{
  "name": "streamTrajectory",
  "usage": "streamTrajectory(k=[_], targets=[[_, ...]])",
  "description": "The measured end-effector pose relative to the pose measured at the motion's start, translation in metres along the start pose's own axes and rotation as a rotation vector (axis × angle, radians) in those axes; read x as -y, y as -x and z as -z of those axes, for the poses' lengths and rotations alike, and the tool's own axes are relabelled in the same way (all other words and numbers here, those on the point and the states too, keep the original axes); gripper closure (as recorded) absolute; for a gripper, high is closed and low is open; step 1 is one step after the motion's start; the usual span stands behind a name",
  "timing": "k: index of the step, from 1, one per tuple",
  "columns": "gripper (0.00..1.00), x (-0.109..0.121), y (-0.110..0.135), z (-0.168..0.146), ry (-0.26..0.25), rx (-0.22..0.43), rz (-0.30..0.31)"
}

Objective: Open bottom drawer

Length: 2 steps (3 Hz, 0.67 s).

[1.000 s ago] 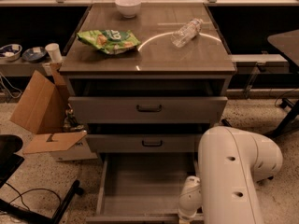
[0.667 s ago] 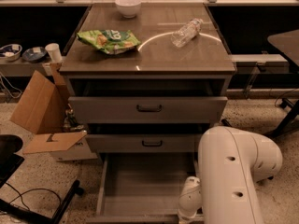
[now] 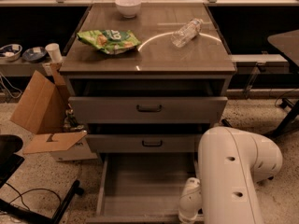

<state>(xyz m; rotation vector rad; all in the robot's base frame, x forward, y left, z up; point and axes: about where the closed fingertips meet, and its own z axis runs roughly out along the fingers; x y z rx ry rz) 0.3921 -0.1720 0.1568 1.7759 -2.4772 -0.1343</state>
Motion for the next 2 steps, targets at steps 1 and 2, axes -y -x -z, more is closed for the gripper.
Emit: streamTrajectory(k=[1, 2], targets=[[0.25, -0.0325, -0.0264, -0.008, 0.07, -0.06, -0.049], [0.5, -0.0419, -0.0335, -0.0064, 0.087, -0.082, -0.062]])
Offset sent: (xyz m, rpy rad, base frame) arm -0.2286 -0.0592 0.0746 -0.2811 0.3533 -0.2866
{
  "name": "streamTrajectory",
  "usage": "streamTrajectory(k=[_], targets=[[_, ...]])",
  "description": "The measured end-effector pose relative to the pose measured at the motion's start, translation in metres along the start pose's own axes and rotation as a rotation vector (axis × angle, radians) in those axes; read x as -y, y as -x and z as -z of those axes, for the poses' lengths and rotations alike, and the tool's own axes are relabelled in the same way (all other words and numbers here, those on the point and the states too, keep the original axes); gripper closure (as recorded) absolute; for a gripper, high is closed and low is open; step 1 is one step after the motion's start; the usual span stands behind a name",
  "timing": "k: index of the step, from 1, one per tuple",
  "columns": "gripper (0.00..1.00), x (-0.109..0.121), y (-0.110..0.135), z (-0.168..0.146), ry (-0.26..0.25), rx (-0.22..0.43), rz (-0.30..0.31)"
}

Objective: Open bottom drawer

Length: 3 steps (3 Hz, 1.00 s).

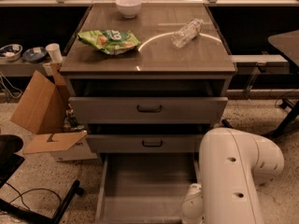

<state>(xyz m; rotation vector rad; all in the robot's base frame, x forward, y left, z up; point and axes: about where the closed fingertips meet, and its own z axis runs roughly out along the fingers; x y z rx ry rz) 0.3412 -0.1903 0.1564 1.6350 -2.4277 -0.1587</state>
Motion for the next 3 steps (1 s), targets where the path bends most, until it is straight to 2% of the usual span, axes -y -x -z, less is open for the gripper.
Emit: streamTrajectory(k=[1, 2, 3], targets=[[0.79, -0.0055, -0.0046, 0.0041, 0.008, -0.016, -0.01], [1.0, -0.0049, -0.0041, 0.005, 0.007, -0.018, -0.007], [0.0, -0.0049, -0.0041, 0.005, 0.007, -0.018, -0.007]])
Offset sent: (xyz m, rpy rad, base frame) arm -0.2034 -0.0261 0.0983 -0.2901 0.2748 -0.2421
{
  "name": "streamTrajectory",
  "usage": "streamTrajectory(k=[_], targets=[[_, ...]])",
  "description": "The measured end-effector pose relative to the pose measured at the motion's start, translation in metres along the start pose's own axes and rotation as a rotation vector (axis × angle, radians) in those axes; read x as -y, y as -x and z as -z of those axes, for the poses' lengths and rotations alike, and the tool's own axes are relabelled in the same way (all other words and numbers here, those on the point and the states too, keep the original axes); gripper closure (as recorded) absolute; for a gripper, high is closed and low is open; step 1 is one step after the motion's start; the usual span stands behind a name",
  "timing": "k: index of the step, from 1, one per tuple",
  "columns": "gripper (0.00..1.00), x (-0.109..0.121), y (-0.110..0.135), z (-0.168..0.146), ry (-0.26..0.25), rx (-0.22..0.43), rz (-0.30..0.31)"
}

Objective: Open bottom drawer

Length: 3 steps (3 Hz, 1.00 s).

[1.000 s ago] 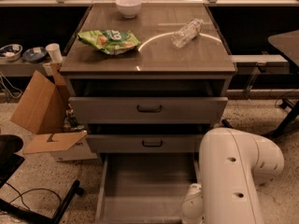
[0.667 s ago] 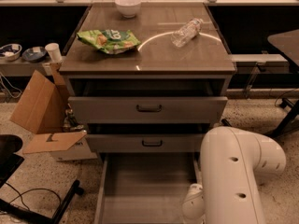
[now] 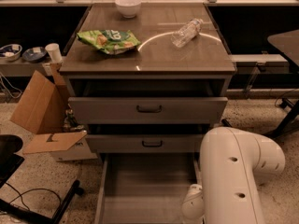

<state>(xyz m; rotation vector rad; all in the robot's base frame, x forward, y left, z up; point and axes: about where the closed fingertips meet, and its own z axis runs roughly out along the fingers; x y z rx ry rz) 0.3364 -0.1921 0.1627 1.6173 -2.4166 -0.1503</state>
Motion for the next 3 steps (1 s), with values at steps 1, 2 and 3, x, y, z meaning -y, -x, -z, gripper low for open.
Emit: streamTrajectory(k=[1, 2, 3], targets=[[0.0, 0.0, 0.0, 0.002, -0.001, -0.002, 0.001], [0.0, 0.001, -0.006, 0.048, -0.019, -0.042, 0.018], [0.0, -0.022, -0.019, 0.109, -0.014, -0.099, 0.043]])
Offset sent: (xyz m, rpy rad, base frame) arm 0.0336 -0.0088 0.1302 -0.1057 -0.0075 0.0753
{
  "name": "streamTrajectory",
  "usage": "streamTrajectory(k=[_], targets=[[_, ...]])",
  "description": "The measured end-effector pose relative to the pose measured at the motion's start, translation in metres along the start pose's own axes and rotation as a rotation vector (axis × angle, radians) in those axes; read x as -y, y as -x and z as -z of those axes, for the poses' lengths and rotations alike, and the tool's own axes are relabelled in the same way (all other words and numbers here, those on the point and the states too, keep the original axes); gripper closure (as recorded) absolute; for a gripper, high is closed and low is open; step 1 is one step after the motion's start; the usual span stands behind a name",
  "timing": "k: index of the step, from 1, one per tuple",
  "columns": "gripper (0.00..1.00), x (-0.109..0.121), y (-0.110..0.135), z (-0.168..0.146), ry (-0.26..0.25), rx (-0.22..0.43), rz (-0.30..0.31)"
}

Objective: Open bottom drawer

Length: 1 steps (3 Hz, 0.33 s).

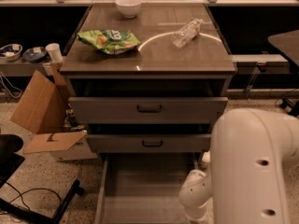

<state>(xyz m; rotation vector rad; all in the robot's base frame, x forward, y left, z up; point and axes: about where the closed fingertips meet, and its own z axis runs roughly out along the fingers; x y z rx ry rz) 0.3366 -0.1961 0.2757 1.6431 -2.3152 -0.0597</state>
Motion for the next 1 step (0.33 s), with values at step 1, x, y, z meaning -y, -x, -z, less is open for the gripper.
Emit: streamTrajectory(k=[1], targets=[[0.0, -0.0417, -0.0157, 0.0528, -0.012, -0.023, 0.061]])
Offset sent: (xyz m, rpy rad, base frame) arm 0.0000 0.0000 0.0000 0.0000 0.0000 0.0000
